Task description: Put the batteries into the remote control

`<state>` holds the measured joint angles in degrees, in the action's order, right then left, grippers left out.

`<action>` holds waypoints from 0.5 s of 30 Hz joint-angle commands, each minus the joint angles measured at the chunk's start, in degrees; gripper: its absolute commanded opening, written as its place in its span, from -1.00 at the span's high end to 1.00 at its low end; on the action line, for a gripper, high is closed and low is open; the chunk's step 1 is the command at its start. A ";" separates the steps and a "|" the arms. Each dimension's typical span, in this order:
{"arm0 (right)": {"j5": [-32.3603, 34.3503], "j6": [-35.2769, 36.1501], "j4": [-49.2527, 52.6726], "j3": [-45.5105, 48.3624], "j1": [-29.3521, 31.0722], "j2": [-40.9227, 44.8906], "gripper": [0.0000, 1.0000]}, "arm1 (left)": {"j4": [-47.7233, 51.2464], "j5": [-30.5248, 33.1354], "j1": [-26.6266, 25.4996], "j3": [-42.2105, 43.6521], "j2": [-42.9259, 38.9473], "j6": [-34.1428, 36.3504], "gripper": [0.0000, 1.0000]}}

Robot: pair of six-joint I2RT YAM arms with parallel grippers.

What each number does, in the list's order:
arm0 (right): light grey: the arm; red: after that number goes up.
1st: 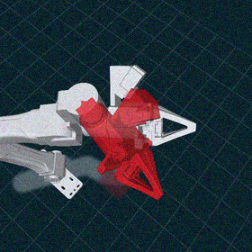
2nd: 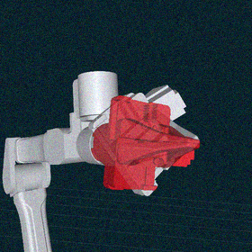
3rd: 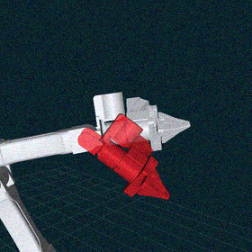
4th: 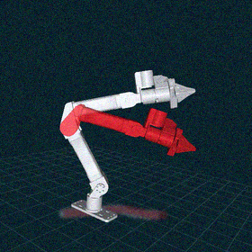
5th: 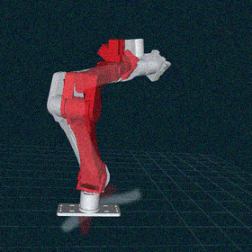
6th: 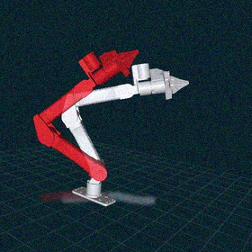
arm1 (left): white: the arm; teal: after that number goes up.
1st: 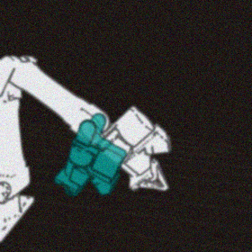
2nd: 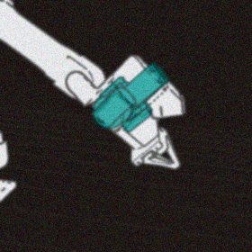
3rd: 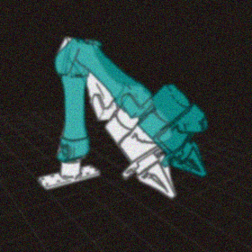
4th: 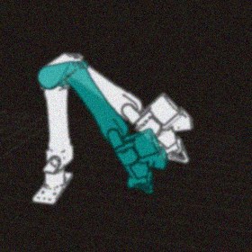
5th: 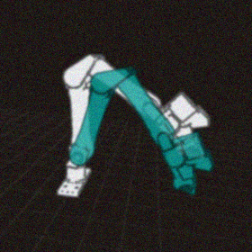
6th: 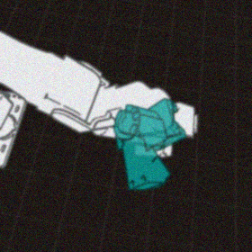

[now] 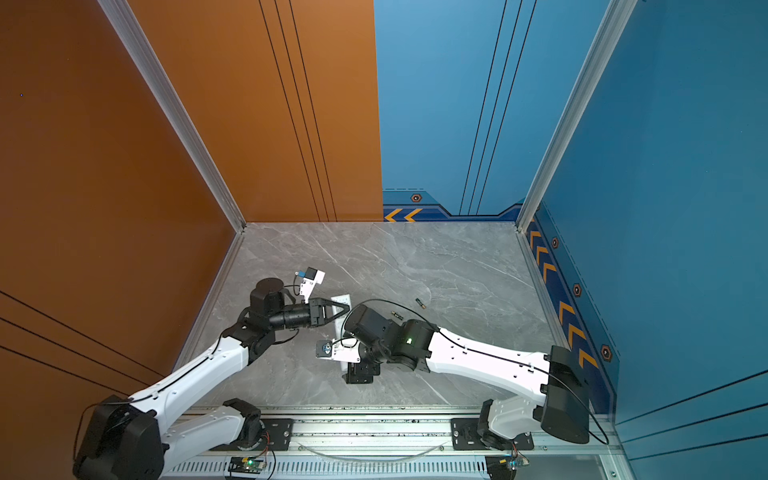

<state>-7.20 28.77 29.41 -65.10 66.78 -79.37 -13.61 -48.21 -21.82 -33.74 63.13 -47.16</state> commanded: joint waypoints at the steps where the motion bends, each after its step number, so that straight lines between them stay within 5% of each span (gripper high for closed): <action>1: -0.23 0.84 2.23 -0.38 0.63 -1.59 -0.77 | -4.76 -2.77 -0.41 -0.22 -0.42 -2.20 1.00; 15: 2.27 1.04 5.93 -1.79 1.68 -3.06 -0.62 | -4.27 -3.03 0.41 0.29 -0.56 -0.80 1.00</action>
<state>-4.38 29.39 30.70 -66.19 67.90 -80.75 -13.74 -48.31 -21.67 -32.99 63.24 -47.44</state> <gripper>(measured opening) 0.816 0.205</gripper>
